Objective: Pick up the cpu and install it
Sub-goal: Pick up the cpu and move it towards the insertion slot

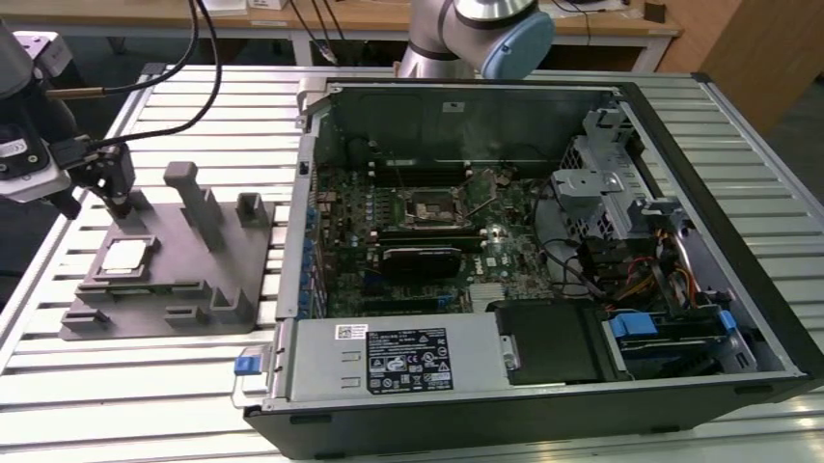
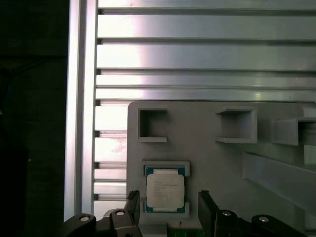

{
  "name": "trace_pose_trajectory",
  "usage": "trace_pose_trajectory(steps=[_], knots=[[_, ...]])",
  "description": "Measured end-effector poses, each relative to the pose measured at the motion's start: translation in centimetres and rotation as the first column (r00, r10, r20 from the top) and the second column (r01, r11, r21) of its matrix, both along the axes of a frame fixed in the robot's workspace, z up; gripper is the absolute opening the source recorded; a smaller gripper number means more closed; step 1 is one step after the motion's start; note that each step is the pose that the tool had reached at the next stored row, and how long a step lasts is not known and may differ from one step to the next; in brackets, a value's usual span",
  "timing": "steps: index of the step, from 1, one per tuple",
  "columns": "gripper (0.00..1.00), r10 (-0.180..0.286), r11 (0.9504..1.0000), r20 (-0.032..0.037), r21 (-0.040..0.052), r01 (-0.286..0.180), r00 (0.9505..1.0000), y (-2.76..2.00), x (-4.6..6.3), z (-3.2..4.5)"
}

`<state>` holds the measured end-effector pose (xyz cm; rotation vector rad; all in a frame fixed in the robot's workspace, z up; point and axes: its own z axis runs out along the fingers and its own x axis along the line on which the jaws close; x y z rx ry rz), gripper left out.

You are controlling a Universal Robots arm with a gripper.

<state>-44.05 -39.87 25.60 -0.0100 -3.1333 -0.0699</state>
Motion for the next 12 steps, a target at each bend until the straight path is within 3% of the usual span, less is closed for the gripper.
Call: trace_pose_trajectory(steps=[3,4,7,12], knots=[[0.6,0.011,0.9999,-0.0004,-0.0001,-0.011,0.9999,-0.18,0.0,-0.52],[0.66,0.015,0.9999,-0.0006,-0.0001,-0.015,0.9999,-0.26,0.0,-0.72],[0.66,0.02,0.9998,-0.0007,-0.0001,-0.02,0.9998,-0.59,0.0,-1.26],[0.67,0.02,0.9998,-0.0008,-0.0002,-0.02,0.9998,-0.69,0.0,-2.15]])
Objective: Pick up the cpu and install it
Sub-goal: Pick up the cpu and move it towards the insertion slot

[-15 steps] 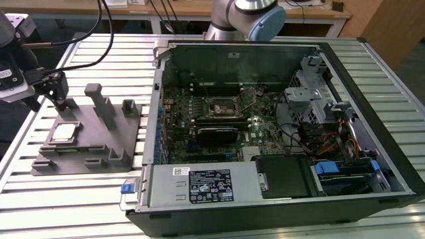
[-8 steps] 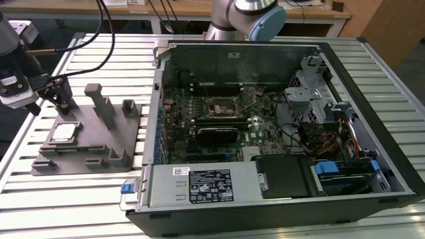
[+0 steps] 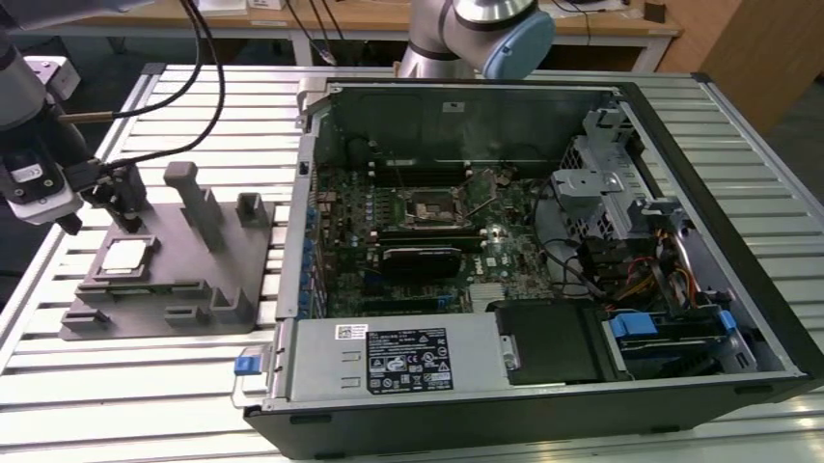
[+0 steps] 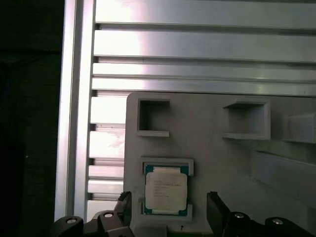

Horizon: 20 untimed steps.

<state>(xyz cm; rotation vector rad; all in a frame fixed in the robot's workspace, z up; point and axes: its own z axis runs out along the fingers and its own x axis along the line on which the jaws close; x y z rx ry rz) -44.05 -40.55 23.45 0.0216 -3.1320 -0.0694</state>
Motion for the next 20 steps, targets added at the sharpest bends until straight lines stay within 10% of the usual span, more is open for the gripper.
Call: trace_pose_trajectory(steps=[20], knots=[[0.73,0.0,1.0,0.0005,-0.0099,0.0,1.0,-0.25,0.0,-3.17]])
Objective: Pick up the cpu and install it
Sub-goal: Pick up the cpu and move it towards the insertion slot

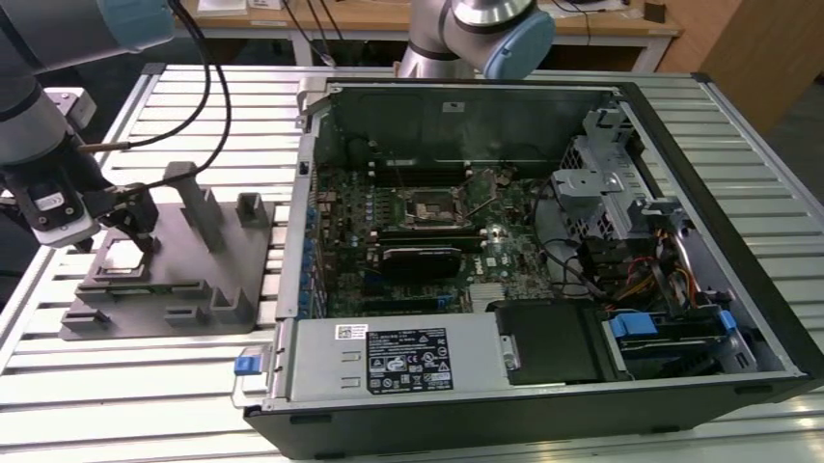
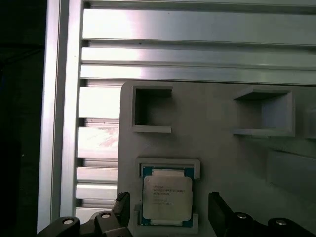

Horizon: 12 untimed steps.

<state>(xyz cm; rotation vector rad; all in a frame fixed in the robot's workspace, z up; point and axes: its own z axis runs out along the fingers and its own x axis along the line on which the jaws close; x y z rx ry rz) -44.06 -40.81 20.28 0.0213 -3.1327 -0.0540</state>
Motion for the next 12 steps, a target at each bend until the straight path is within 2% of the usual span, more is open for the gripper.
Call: trace_pose_trajectory(steps=[12], knots=[[0.73,0.0,1.0,0.0005,0.0,0.0,1.0,0.0,-0.05,-0.2]])
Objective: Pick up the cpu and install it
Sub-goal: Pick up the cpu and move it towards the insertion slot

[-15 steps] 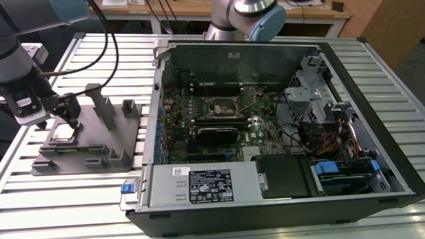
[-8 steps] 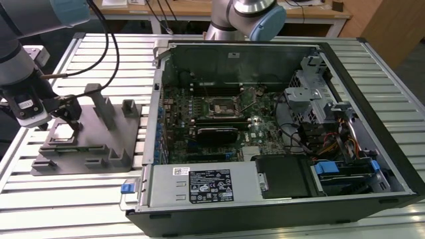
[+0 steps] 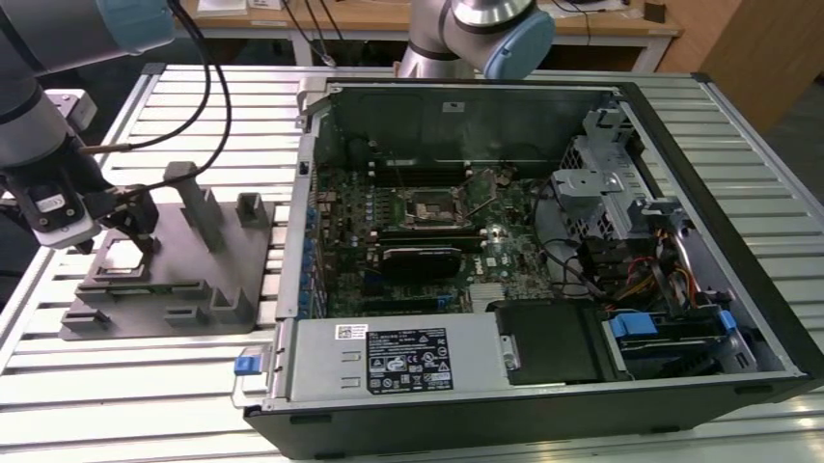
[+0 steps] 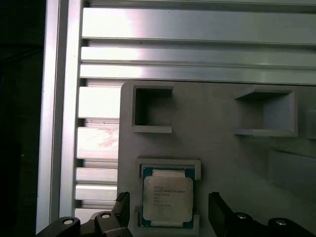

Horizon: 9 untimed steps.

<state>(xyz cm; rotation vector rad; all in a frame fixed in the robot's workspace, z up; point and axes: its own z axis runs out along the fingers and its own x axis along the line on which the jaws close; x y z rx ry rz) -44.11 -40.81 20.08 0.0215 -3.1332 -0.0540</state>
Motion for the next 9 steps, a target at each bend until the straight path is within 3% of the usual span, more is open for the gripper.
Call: trace_pose_trajectory(steps=[9], knots=[[0.73,0.0,1.0,0.0,0.0,0.0,1.0,0.0,-0.08,-0.24]])
